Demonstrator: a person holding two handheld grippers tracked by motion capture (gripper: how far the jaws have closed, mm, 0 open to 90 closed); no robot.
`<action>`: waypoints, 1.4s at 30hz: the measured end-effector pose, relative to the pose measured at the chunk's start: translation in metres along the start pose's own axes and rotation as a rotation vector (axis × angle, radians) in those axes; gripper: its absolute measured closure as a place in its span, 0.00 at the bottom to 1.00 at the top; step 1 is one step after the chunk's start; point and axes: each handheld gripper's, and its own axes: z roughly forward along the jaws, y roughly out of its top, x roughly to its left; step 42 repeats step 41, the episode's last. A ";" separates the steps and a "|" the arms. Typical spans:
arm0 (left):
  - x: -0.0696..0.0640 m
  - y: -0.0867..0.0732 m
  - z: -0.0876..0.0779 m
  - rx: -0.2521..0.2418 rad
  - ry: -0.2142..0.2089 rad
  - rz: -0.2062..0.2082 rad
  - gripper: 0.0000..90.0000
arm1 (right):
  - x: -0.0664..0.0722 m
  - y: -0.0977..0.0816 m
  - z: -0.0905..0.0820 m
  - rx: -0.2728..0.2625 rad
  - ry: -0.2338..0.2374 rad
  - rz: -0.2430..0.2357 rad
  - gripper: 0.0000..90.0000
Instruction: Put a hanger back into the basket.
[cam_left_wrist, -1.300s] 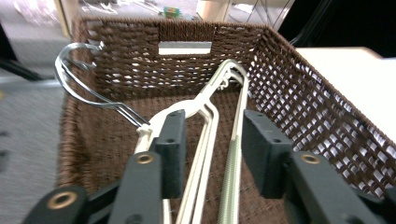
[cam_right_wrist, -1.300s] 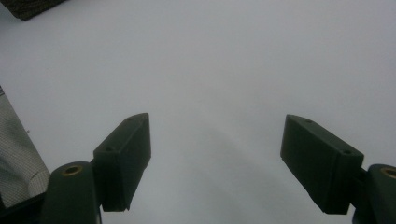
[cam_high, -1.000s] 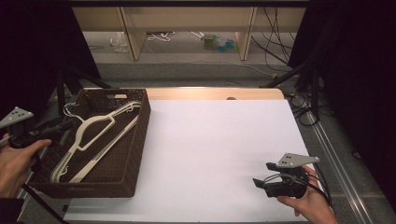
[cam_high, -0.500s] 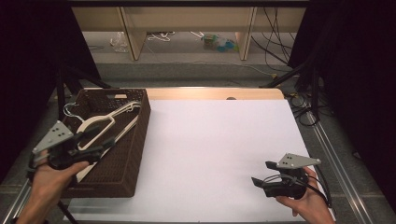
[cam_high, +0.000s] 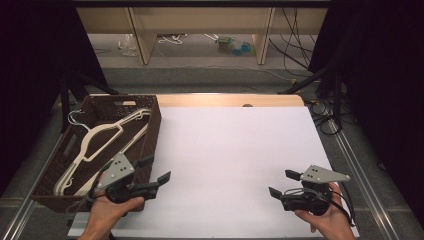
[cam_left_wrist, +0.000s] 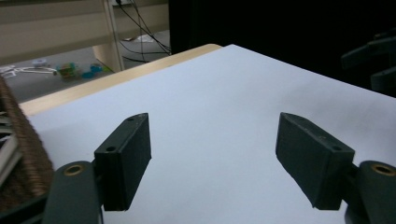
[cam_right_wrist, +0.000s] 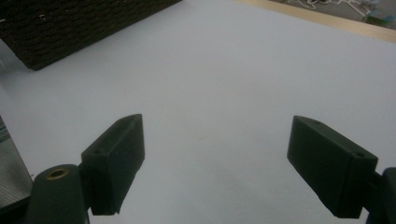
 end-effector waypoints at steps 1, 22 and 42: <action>-0.002 -0.003 0.003 -0.001 -0.007 0.006 0.30 | 0.001 0.000 -0.001 -0.006 0.005 0.006 0.22; -0.014 -0.039 0.014 0.017 -0.040 0.043 0.28 | 0.024 -0.026 0.001 -0.097 0.020 0.006 0.19; -0.013 -0.039 0.014 0.013 -0.051 0.036 0.27 | 0.024 -0.025 0.000 -0.086 0.018 0.001 0.19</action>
